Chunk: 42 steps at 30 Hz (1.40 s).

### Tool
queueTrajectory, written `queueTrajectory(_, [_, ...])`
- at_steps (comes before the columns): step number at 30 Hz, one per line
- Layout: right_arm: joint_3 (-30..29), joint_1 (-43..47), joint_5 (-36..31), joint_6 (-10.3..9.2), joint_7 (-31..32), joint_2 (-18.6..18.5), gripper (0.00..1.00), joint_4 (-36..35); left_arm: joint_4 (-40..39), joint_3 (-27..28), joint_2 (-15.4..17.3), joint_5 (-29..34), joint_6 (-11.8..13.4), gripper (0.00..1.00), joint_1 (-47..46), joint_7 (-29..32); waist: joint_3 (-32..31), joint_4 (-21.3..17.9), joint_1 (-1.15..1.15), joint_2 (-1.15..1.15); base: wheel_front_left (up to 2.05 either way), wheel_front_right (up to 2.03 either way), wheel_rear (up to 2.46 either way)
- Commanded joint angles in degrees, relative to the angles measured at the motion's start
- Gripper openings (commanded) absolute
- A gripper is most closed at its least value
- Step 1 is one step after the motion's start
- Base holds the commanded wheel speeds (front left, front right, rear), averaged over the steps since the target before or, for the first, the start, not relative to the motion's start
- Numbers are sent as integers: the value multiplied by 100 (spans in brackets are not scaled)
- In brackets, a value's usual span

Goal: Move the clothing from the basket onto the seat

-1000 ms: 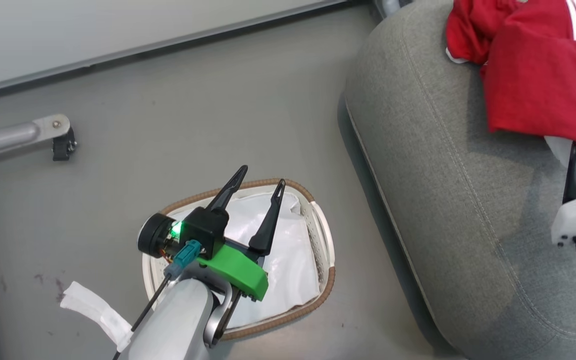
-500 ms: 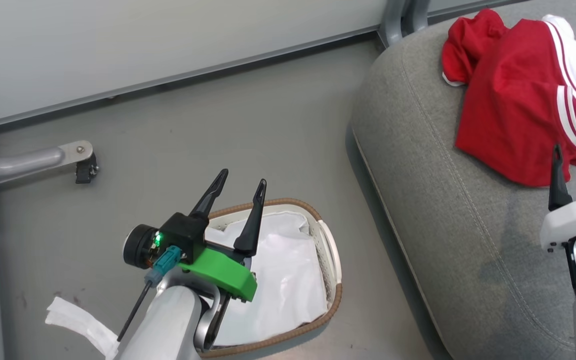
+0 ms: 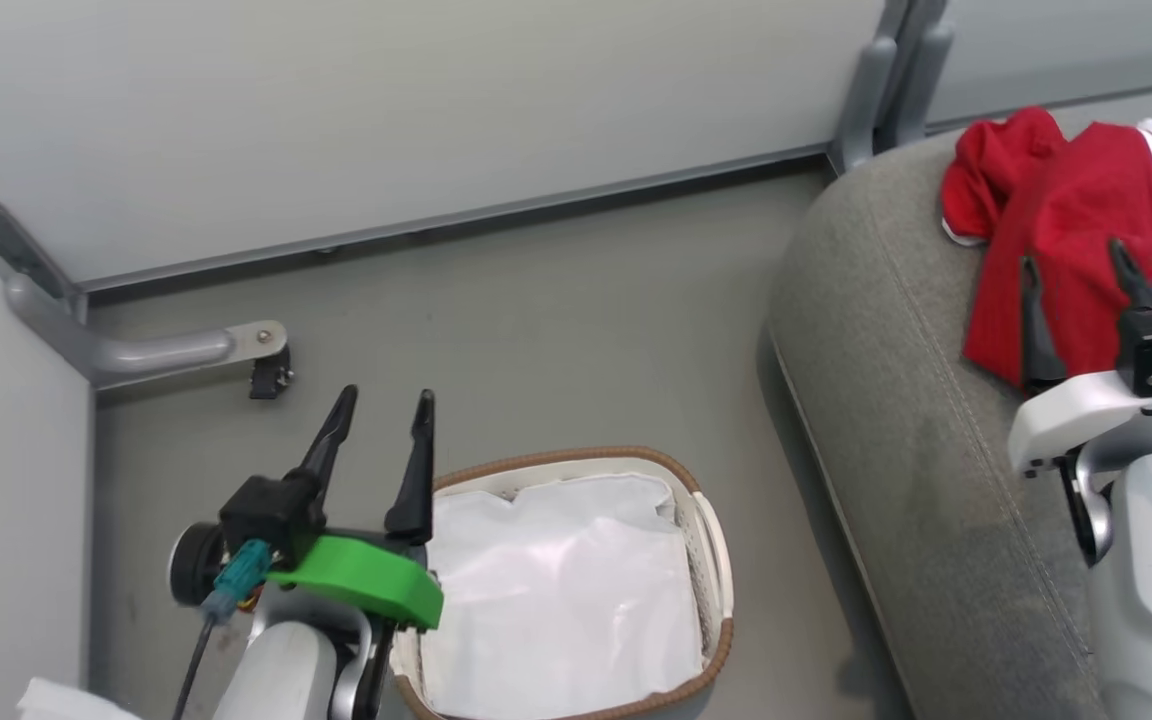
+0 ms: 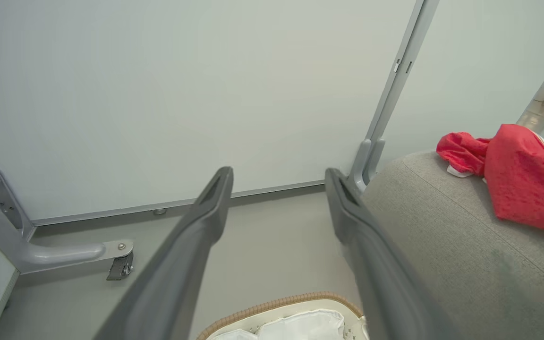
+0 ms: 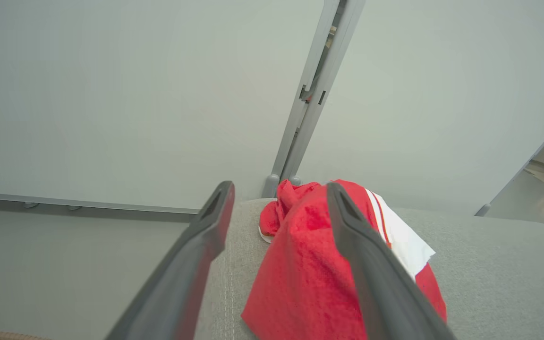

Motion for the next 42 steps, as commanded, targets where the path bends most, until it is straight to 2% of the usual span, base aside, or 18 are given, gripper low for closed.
queueTrajectory(1, [73, 102, 68, -8, -1, 54, 100, -17, -33, 128, 7, -36, 50, 100, 180, -4, -291, 286, 0, 0, 0, 0, 0])
queueTrajectory(9, [527, 535, 359, -8, -1, 334, 100, 60, -129, 592, 4, -72, 178, 100, 721, -4, -585, 588, 0, 0, 0, 0, 0])
queueTrajectory(17, [939, 1107, 894, -8, -1, 386, 100, 33, -181, 922, 6, -98, 193, 100, 1186, -4, -718, 751, 0, 0, 0, 0, 0])
queueTrajectory(26, [1047, 1645, 1342, -8, -1, 387, 100, -100, -104, 824, 6, -141, 154, 100, 1394, -4, -819, 816, 0, 0, 0, 0, 0])
queueTrajectory(42, [1254, 1794, 1500, -8, -1, 389, 100, -232, 53, 740, 7, -213, 219, 100, 1318, -4, -847, 762, 0, 0, 0, 0, 0])
